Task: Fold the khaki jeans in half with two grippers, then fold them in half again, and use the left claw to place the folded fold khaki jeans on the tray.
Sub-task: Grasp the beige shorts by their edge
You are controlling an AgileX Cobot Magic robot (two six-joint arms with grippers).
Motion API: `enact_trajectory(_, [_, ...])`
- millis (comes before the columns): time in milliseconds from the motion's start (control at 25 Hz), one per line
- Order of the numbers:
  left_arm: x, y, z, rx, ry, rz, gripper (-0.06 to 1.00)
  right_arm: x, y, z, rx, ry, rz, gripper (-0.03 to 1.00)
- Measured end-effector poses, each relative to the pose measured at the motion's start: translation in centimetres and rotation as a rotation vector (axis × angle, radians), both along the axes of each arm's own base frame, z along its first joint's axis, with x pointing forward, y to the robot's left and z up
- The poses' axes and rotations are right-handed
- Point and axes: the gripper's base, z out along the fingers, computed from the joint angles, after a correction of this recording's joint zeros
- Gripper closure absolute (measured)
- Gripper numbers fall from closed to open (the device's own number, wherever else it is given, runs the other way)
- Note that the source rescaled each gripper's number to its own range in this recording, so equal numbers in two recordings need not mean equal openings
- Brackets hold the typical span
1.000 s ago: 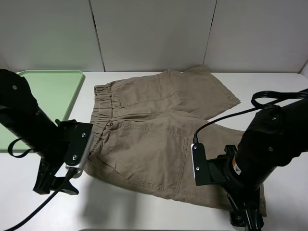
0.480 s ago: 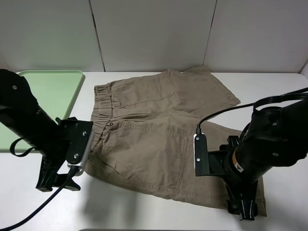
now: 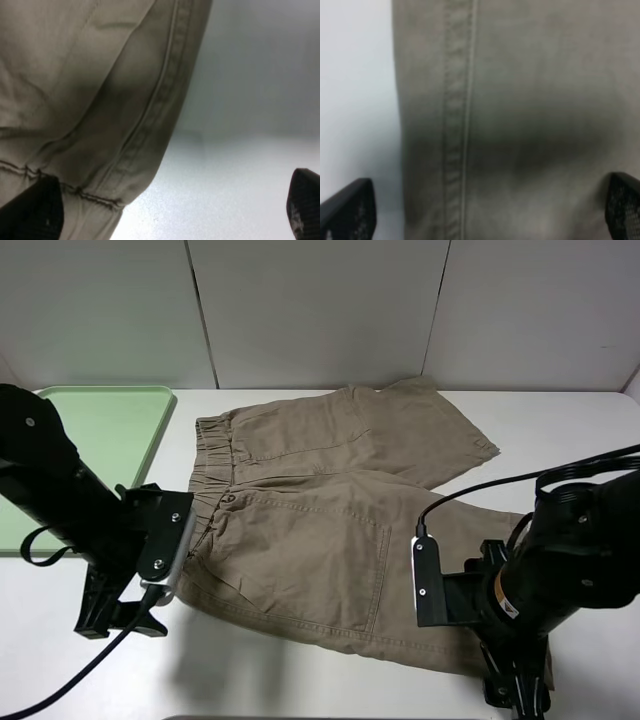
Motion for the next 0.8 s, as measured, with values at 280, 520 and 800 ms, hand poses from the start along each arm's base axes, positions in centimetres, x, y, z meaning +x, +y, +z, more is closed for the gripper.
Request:
enact_trajectory(280, [-0.4,0.7,-1.0,0.023,-0.075,0.018,0.00,0.2,0.4,0.0,0.044,-0.025,0.009,-0.03])
enact_trajectory(520, [-0.2,0.7,-1.5,0.031,-0.080,0.022,0.00,0.4,0.6,0.1,0.067,-0.039,0.015,-0.03])
enact_trajectory(800, [0.3,0.7,-3.6,0.066,-0.074,0.046,0.00,0.4,0.8,0.1,0.082,-0.049,0.020,-0.03])
